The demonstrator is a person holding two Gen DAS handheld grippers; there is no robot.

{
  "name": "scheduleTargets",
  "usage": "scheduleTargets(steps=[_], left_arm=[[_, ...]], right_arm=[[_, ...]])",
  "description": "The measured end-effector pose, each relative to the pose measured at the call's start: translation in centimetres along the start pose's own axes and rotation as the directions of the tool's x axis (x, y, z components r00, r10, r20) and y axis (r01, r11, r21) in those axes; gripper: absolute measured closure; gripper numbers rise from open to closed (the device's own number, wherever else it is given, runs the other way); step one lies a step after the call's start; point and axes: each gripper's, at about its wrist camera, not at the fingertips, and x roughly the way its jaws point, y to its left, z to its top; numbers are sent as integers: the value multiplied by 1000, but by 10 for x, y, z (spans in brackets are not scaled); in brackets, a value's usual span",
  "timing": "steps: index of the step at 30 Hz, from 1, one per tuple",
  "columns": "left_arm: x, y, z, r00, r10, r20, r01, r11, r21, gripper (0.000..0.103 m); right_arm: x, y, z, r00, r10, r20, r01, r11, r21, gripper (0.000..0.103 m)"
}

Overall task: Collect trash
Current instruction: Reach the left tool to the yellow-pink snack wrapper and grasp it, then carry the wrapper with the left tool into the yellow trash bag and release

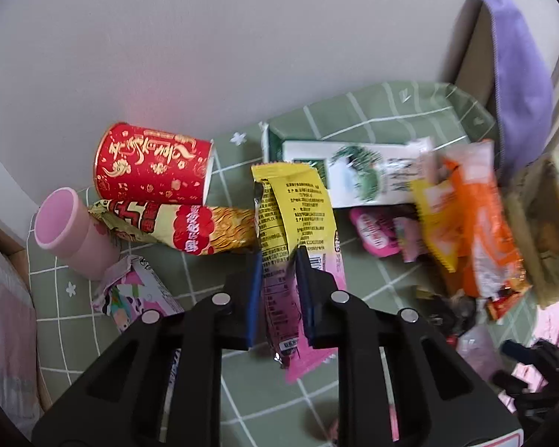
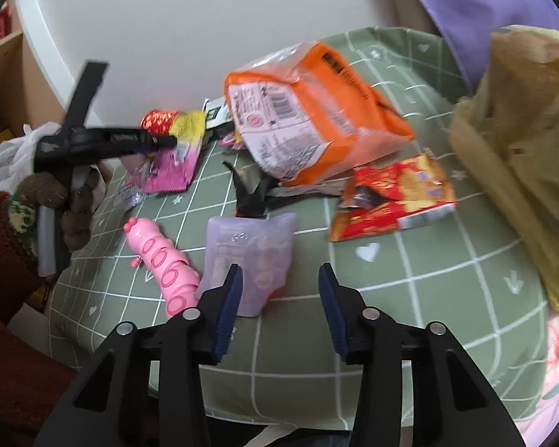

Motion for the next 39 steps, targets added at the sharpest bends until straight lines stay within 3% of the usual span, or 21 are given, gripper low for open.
scheduleTargets(steps=[3, 5, 8, 15, 20, 23, 28, 31, 33, 36, 38, 39], left_arm=[[-13, -5, -5, 1000, -8, 29, 7, 1000, 17, 87], [-20, -7, -6, 999, -24, 43, 23, 1000, 16, 87], [-32, -12, -2, 996, -53, 68, 52, 998, 21, 87], [-71, -30, 16, 979, -101, 176, 93, 994, 55, 87], [-105, -59, 37, 950, -179, 255, 154, 981, 116, 87], [-116, -90, 52, 926, -259, 276, 217, 960, 177, 87], [-126, -155, 71, 864, -432, 258, 364, 890, 273, 87], [-129, -209, 78, 813, -538, 221, 449, 822, 350, 87], [-127, -237, 79, 791, -583, 186, 489, 784, 382, 87], [-115, -296, 76, 747, -661, 71, 574, 695, 434, 87], [-101, -328, 74, 734, -679, -2, 606, 655, 452, 87], [-89, -349, 72, 736, -674, -61, 620, 634, 462, 87]], right_arm=[[12, 6, 0, 999, 31, -28, -32, 999, -5, 72], [18, 8, 0, 997, 63, -42, -64, 998, -10, 89], [18, 16, 3, 997, 70, -37, -71, 997, -39, 97], [-16, 16, 33, 997, 24, 72, -19, 998, -65, 98], [-65, 8, 64, 982, -41, 185, 61, 993, -104, 98], [-101, -3, 81, 959, -100, 265, 133, 985, -111, 98], [-165, -35, 102, 896, -245, 370, 291, 954, -72, 98], [-198, -59, 104, 849, -347, 399, 389, 921, -28, 98], [-217, -75, 101, 819, -402, 410, 439, 899, 6, 98], [-244, -102, 97, 776, -479, 410, 496, 865, 72, 98], [-260, -119, 92, 753, -516, 409, 519, 847, 113, 98], [-266, -125, 90, 745, -529, 407, 527, 840, 128, 98]])
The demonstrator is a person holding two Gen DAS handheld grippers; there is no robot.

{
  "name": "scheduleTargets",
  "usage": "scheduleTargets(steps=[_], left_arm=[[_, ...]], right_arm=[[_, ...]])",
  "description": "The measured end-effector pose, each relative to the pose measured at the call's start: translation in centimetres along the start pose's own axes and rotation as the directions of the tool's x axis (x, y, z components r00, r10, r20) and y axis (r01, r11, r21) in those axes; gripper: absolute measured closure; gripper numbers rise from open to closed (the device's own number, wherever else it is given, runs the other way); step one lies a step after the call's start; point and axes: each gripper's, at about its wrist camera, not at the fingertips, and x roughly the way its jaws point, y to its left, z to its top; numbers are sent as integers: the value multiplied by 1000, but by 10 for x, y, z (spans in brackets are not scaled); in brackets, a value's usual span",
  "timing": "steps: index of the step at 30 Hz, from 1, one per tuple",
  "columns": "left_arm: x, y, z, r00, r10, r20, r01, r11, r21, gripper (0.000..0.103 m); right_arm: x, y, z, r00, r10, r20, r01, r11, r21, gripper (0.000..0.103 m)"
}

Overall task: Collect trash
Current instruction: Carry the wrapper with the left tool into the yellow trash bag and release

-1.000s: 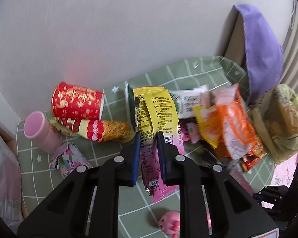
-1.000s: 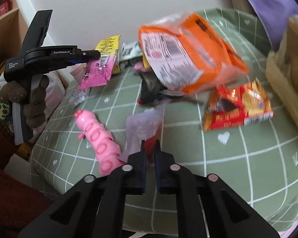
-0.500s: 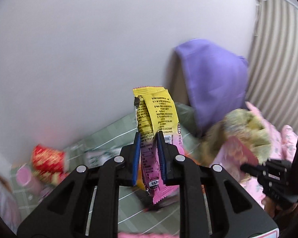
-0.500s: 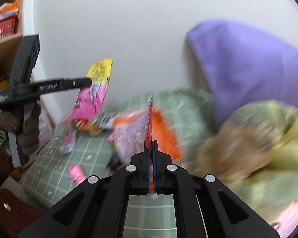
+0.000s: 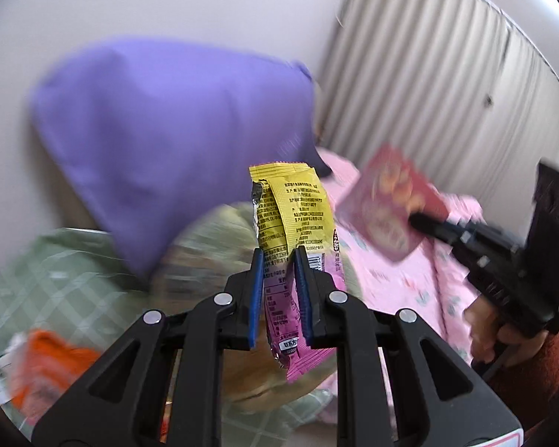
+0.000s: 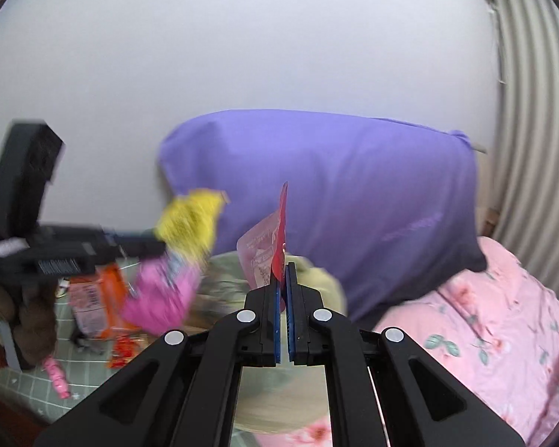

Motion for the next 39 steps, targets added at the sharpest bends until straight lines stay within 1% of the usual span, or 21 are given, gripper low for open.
scheduleTargets(steps=[2, 4, 6, 9, 10, 13, 15, 17, 18, 19, 20, 21, 23, 25, 28, 30, 31, 33, 34, 35, 39], left_arm=[[35, -5, 0, 997, 7, -79, -6, 1000, 19, 87], [64, -5, -4, 985, 85, -149, -77, 995, 64, 87], [76, 1, -8, 970, 168, -175, -154, 984, 91, 87], [75, 20, -13, 958, 212, -195, -200, 977, 77, 88], [72, 28, -15, 951, 238, -198, -227, 971, 78, 88], [66, 43, -21, 942, 270, -201, -263, 963, 64, 88], [60, 52, -23, 937, 285, -201, -283, 958, 38, 88], [56, 59, -26, 939, 279, -202, -281, 959, 17, 88], [52, 61, -28, 942, 270, -199, -274, 962, 8, 88], [48, 63, -29, 950, 249, -189, -255, 967, -7, 88], [51, 63, -31, 955, 234, -184, -241, 970, -16, 88], [47, 64, -30, 964, 199, -175, -209, 977, -40, 88], [38, 66, -29, 974, 167, -155, -180, 981, -77, 83], [28, 67, -25, 981, 144, -132, -160, 980, -116, 63], [12, 67, -22, 983, 156, -101, -169, 977, -133, 58], [9, 65, -18, 982, 164, -89, -175, 975, -135, 55], [2, 65, -19, 982, 175, -75, -184, 973, -138, 55], [-11, 65, -21, 981, 186, -58, -193, 970, -149, 55], [-22, 67, -24, 980, 196, -41, -200, 966, -162, 55], [-17, 65, -21, 978, 205, -31, -207, 964, -168, 54], [-52, 71, -39, 961, 275, 26, -266, 946, -183, 53]], right_arm=[[2, -16, -1, 1000, -20, -5, 20, 1000, 11, 98], [7, -24, -4, 1000, -24, -18, 25, 1000, 15, 98], [15, -26, -10, 999, -12, -32, 13, 1000, 15, 98], [26, -22, -17, 999, 21, -43, -20, 1000, 16, 98], [32, -18, -19, 998, 37, -52, -36, 999, 15, 98], [56, -9, -23, 992, 92, -89, -91, 996, 15, 98], [72, -1, -26, 986, 112, -122, -112, 994, 6, 98], [88, 4, -34, 981, 115, -155, -118, 993, -7, 98], [93, 5, -36, 979, 116, -168, -119, 993, -9, 98], [98, 7, -38, 977, 116, -179, -119, 993, -9, 98], [100, 9, -40, 976, 114, -184, -118, 993, -9, 98], [102, 10, -42, 976, 116, -185, -119, 993, -8, 97], [104, 12, -43, 976, 109, -187, -113, 994, -11, 97], [105, 15, -43, 979, 87, -186, -94, 995, -25, 96], [104, 14, -45, 981, 66, -181, -72, 997, -25, 94], [102, 14, -45, 981, 64, -184, -68, 998, -16, 88], [100, 14, -45, 981, 62, -181, -65, 998, -14, 76], [95, 15, -43, 983, 62, -173, -64, 998, -10, 65], [91, 16, -42, 984, 66, -164, -68, 998, -6, 65], [89, 17, -40, 985, 68, -158, -69, 998, -5, 65], [77, 31, -30, 990, 86, -115, -87, 996, -2, 65]])
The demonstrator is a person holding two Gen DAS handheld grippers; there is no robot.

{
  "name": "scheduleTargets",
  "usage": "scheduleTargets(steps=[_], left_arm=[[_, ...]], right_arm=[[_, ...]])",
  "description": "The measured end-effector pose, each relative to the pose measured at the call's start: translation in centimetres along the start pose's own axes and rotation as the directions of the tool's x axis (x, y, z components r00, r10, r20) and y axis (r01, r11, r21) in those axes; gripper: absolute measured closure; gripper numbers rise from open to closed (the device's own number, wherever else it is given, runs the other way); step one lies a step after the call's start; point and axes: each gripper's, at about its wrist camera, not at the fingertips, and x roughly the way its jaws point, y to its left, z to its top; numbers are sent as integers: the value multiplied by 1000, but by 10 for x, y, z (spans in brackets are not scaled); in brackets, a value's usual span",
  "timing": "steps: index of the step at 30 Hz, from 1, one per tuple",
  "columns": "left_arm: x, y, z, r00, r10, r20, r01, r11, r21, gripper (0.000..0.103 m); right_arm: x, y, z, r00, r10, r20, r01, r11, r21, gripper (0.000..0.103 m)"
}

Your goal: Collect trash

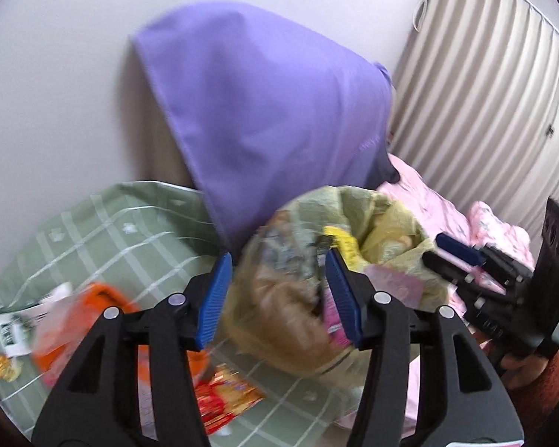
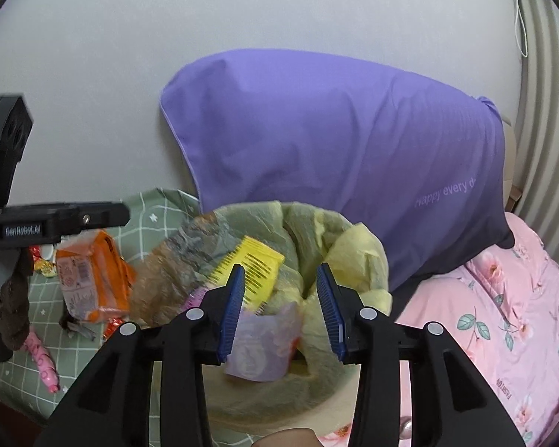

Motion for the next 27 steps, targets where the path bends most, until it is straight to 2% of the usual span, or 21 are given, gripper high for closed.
scheduleTargets(steps=[5, 7, 9, 13, 17, 19, 22, 25, 27], left_arm=[[-42, 38, -28, 989, 137, 57, -135, 990, -42, 52], [-61, 59, -41, 976, 204, 73, -198, 977, -73, 52], [-74, 75, -51, 964, 254, 85, -246, 964, -98, 52], [-107, 125, -76, 917, 389, 85, -367, 909, -196, 52], [-136, 173, -107, 869, 493, 46, -456, 832, -315, 52], [-151, 196, -124, 843, 538, 16, -497, 789, -362, 52], [-163, 214, -138, 834, 552, 12, -505, 772, -385, 48], [-167, 236, -142, 850, 526, 26, -467, 775, -426, 44], [-163, 256, -144, 861, 509, -2, -435, 734, -521, 44]], right_arm=[[-5, 27, 14, 992, 112, 56, -113, 994, 8, 54], [-3, 44, 19, 981, 185, 59, -186, 983, 7, 48], [2, 59, 20, 968, 245, 46, -245, 969, -2, 47], [16, 95, 19, 959, 284, 2, -283, 956, -73, 47], [22, 123, 14, 949, 314, -20, -314, 940, -135, 47], [25, 136, 12, 953, 301, -20, -300, 940, -164, 47], [29, 152, 10, 950, 310, -32, -311, 930, -195, 47], [32, 165, 4, 947, 318, -46, -321, 924, -209, 47], [34, 171, -1, 947, 317, -58, -322, 924, -208, 47]])
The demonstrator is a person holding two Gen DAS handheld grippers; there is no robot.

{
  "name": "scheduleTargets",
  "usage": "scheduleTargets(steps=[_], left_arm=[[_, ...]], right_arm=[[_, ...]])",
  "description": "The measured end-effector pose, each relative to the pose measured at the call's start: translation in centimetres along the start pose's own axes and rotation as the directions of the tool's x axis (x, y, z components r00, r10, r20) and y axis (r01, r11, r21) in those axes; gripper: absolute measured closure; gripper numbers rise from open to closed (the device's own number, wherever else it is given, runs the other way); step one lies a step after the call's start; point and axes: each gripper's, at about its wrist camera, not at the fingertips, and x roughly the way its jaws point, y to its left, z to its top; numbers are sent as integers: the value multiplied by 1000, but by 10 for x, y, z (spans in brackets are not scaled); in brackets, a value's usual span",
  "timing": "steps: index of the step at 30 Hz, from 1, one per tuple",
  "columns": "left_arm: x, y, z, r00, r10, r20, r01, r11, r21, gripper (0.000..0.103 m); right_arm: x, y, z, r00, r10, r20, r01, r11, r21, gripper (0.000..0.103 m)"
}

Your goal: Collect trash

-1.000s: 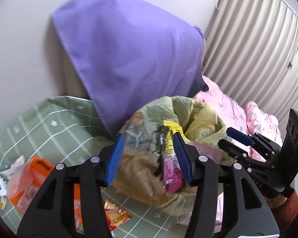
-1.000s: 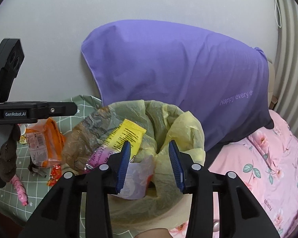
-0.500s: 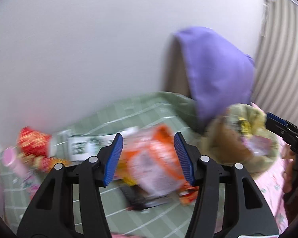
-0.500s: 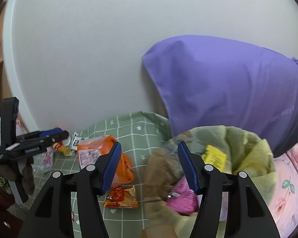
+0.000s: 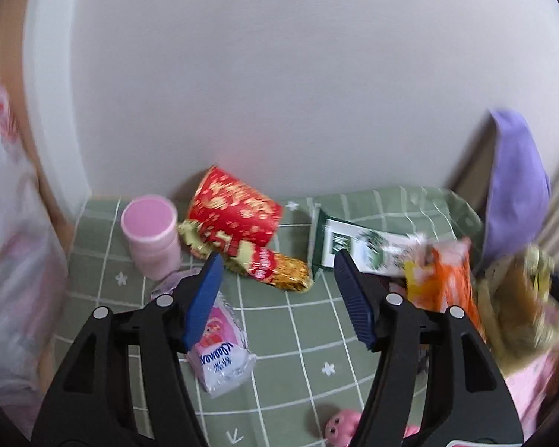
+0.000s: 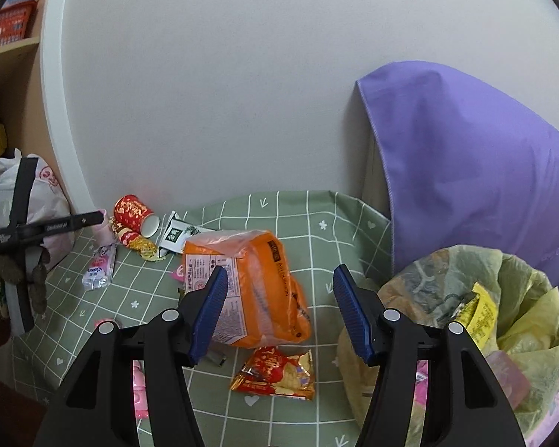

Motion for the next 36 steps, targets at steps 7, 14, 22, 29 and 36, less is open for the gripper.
scheduleTargets(steps=[7, 14, 22, 29, 36], left_arm=[[24, 14, -1, 998, 54, -21, -57, 987, -150, 43], [72, 7, 32, 996, 65, -53, -75, 970, -231, 42], [109, 15, 51, 968, 216, -124, -248, 889, -386, 28], [104, 24, 40, 965, 214, -153, -260, 869, -420, 48], [61, 0, 23, 987, 66, -147, -104, 959, -265, 92]], right_arm=[[10, 4, -22, 999, -27, -36, 28, 999, 33, 47], [23, 4, -46, 993, -14, -114, 22, 997, 74, 47], [26, 4, -59, 989, -41, -142, 52, 996, 71, 47], [29, -6, -67, 985, -43, -166, 56, 996, 74, 47], [33, -3, -80, 984, 6, -181, 1, 999, 37, 47]])
